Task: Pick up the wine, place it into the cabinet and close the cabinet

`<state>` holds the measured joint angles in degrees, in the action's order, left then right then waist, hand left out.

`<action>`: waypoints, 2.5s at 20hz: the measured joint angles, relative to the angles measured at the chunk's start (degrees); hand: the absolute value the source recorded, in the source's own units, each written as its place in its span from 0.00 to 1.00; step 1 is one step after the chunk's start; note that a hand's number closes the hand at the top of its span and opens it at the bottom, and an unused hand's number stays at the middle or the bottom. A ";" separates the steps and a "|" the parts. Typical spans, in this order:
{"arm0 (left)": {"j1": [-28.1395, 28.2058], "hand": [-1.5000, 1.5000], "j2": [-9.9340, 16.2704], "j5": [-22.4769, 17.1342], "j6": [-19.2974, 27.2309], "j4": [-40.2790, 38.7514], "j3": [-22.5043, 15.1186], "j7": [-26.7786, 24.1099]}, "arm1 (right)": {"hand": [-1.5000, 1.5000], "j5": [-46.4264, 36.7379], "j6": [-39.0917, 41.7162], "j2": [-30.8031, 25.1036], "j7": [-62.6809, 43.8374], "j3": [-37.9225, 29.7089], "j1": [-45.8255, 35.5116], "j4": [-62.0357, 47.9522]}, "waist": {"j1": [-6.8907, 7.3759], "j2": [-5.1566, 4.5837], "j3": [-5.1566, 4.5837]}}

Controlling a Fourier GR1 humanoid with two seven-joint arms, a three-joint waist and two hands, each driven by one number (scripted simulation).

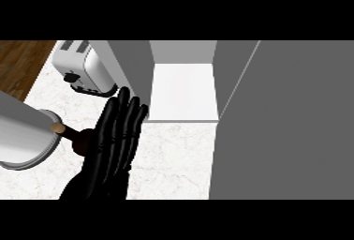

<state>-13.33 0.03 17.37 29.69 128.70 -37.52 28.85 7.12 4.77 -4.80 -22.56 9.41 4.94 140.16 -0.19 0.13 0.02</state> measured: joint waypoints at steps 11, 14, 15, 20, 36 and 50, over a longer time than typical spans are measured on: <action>-2.99 0.00 -0.01 8.18 7.22 0.72 -3.81 7.68 | 0.00 -0.51 -1.00 0.16 -4.00 -0.45 -2.40 1.06 | 0.00 0.01 -0.01; -2.65 0.00 0.00 8.02 7.24 1.16 -2.00 8.52 | 0.00 -0.61 -1.14 -0.10 -5.25 -1.54 -4.11 0.98 | 0.04 -0.03 -0.02; -2.91 0.00 0.00 7.72 7.87 1.07 -1.63 9.07 | 0.00 -0.63 -0.69 -0.05 -4.63 -1.59 -3.65 0.91 | 0.01 -0.03 -0.01; 0.88 0.00 0.96 7.66 7.44 3.19 0.72 8.78 | 0.00 -1.15 -1.68 0.31 -7.17 -1.37 -6.50 0.81 | 0.14 -0.04 -0.03; 15.07 0.00 8.38 -9.71 1.65 2.63 20.79 -7.33 | 0.00 -2.12 -3.23 0.64 -11.29 -0.87 -9.81 1.74 | 0.13 -0.08 -0.08; 20.69 0.00 8.60 -24.42 -10.00 -15.75 34.21 -25.05 | 0.00 -2.32 -2.63 0.63 -12.38 -3.13 -11.99 1.45 | 0.07 -0.12 -0.07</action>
<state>7.36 8.63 -7.05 19.68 112.95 -3.31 3.80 4.80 2.15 -4.17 -34.94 6.28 -7.05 141.62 -0.12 0.01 -0.05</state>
